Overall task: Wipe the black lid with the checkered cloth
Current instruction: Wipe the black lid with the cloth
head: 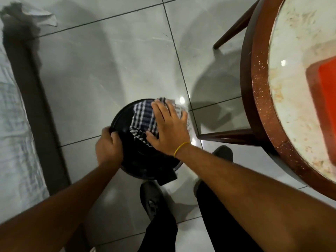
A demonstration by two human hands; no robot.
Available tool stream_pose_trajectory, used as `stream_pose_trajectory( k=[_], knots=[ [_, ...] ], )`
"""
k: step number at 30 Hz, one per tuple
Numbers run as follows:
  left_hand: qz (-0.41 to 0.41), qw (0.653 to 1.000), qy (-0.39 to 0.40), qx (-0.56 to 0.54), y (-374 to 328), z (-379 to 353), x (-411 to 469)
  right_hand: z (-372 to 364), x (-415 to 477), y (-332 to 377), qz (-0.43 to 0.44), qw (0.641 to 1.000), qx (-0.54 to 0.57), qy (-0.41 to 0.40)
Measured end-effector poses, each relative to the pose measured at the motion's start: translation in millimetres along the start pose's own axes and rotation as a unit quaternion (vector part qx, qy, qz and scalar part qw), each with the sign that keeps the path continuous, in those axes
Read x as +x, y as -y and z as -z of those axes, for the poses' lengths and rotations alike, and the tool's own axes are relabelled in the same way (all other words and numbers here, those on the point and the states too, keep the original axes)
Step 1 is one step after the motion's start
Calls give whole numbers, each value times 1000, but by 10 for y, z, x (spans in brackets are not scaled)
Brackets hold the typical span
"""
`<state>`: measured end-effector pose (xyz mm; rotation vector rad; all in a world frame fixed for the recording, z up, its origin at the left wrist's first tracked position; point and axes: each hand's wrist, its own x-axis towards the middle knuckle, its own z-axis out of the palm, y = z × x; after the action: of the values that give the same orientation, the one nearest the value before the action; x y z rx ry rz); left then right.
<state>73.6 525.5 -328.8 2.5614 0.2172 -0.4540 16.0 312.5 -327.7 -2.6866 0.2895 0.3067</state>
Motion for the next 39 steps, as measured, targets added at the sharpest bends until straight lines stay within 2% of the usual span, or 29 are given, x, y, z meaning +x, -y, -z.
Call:
stream_pose_trajectory(
  k=[2,5,9,11,14,16,18,21,24,27,30,35,39],
  knots=[
    [-40,999,-18,-12,-286,-114,216,95,263,-60,62,997,-39,22],
    [-89,994,-44,35,-488,-258,401,153,498,-135,114,990,-74,28],
    [11,996,-80,27,-441,-333,426,102,484,-123,95,992,-78,-17],
    [26,996,-83,20,-460,-335,420,37,372,-52,16,997,-60,-48],
    [37,996,-77,20,-516,-318,420,-108,82,139,-192,976,5,-98],
    [46,996,-72,15,-533,-313,410,-214,-154,338,-339,927,67,-143],
    [54,996,-72,14,-536,-309,411,-314,-338,585,-449,867,118,-179],
    [35,997,-66,26,-491,-305,404,-410,-482,914,-541,807,166,-168],
    [-7,998,-49,47,-435,-288,420,-438,-496,1041,-566,786,188,-163],
    [-36,997,-33,63,-409,-271,441,-476,-509,987,-539,809,162,-169],
    [-47,996,-25,75,-415,-263,441,-490,-517,828,-473,861,113,-149],
    [-59,995,-15,79,-412,-224,439,-402,-301,580,-320,938,47,-123],
    [-62,995,-3,78,-425,-219,448,-244,109,431,-147,987,-8,-64]
  ],
)
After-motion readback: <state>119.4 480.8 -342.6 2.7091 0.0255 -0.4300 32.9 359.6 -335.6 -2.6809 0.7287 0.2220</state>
